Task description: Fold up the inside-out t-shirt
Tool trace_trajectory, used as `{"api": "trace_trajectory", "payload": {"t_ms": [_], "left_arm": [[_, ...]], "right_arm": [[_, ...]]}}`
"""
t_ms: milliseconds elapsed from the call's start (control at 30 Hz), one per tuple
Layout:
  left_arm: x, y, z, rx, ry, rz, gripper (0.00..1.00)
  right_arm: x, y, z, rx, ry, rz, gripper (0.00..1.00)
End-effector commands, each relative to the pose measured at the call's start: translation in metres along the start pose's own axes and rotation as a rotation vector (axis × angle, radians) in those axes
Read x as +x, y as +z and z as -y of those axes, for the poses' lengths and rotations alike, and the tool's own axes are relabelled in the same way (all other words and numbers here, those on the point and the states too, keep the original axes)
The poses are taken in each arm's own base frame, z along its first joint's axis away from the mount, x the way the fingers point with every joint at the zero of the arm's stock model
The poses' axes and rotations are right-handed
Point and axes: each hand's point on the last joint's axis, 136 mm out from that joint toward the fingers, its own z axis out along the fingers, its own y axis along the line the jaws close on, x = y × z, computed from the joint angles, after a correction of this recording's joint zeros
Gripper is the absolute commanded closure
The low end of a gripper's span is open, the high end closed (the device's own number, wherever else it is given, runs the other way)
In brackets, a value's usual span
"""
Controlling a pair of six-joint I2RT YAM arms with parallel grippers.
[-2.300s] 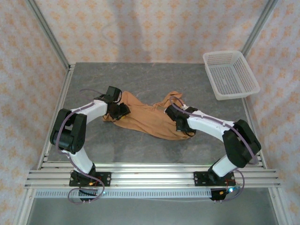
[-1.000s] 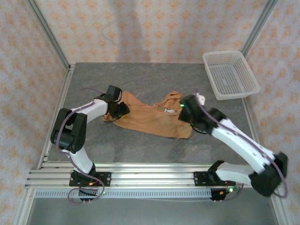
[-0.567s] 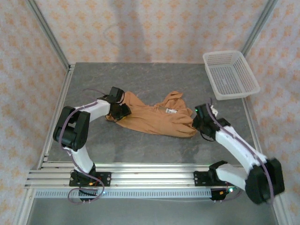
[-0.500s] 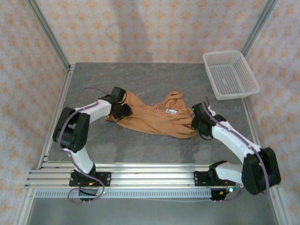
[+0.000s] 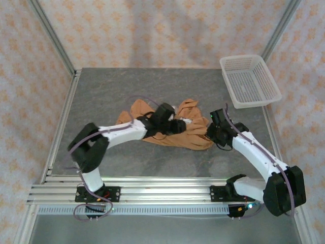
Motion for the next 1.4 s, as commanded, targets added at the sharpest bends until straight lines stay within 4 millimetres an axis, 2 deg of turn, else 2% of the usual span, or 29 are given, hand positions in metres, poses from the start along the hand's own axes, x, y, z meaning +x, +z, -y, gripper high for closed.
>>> {"api": "trace_trajectory", "payload": {"t_ms": [0,133,267,333,433,533,600,633,700,733,800,900,1033,1133,1233,1300,1367], "left_arm": [[0.012,0.036,0.043,0.147,-0.078,-0.054,0.55],[0.029,0.067,0.044,0.126,-0.124,-0.117,0.52],[0.039,0.079,0.037,0.085,-0.134,-0.139,0.56],[0.043,0.083,0.031,0.059,-0.135,-0.148,0.67],[0.044,0.084,0.025,0.04,-0.137,-0.145,0.82],[0.044,0.083,0.024,0.032,-0.13,-0.14,0.92],[0.042,0.08,0.026,0.032,-0.12,-0.132,0.99],[0.041,0.077,0.028,0.034,-0.111,-0.125,1.0],[0.037,0.069,0.032,0.022,-0.081,-0.105,1.0],[0.035,0.064,0.035,0.013,-0.057,-0.088,1.0],[0.034,0.054,0.041,-0.016,0.0,-0.056,1.0],[0.046,0.05,0.05,-0.056,0.094,-0.022,1.0],[0.078,0.067,0.05,-0.075,0.139,-0.016,1.0],[0.094,0.082,0.042,-0.073,0.123,-0.014,1.0],[0.094,0.083,0.04,-0.068,0.12,0.012,1.0],[0.088,0.074,0.044,-0.072,0.147,0.035,0.93],[0.08,0.062,0.054,-0.079,0.196,0.048,0.81]], "right_arm": [[0.0,0.001,0.017,0.036,0.061,-0.031,0.84],[-0.003,0.001,0.017,0.012,0.079,-0.038,0.73],[-0.007,0.0,0.008,-0.015,0.065,-0.046,0.66],[-0.01,0.001,-0.002,-0.048,0.049,-0.056,0.62],[-0.008,0.014,-0.012,-0.059,0.03,-0.111,0.58],[-0.007,0.031,-0.016,-0.042,0.015,-0.146,0.58],[-0.008,0.044,-0.016,-0.02,0.008,-0.158,0.6],[-0.01,0.05,-0.017,-0.01,0.005,-0.164,0.69],[-0.016,0.057,-0.02,0.002,0.004,-0.162,0.89],[-0.02,0.057,-0.022,0.005,0.007,-0.152,0.95],[-0.032,0.054,-0.028,-0.004,0.019,-0.123,1.0],[-0.05,0.046,-0.037,-0.024,0.045,-0.079,1.0],[-0.067,0.037,-0.044,-0.052,0.07,-0.048,1.0],[-0.071,0.036,-0.044,-0.063,0.069,-0.044,1.0],[-0.065,0.038,-0.04,-0.059,0.054,-0.068,1.0],[-0.058,0.038,-0.039,-0.068,0.04,-0.092,1.0],[-0.052,0.037,-0.036,-0.066,0.025,-0.109,0.95]]}}
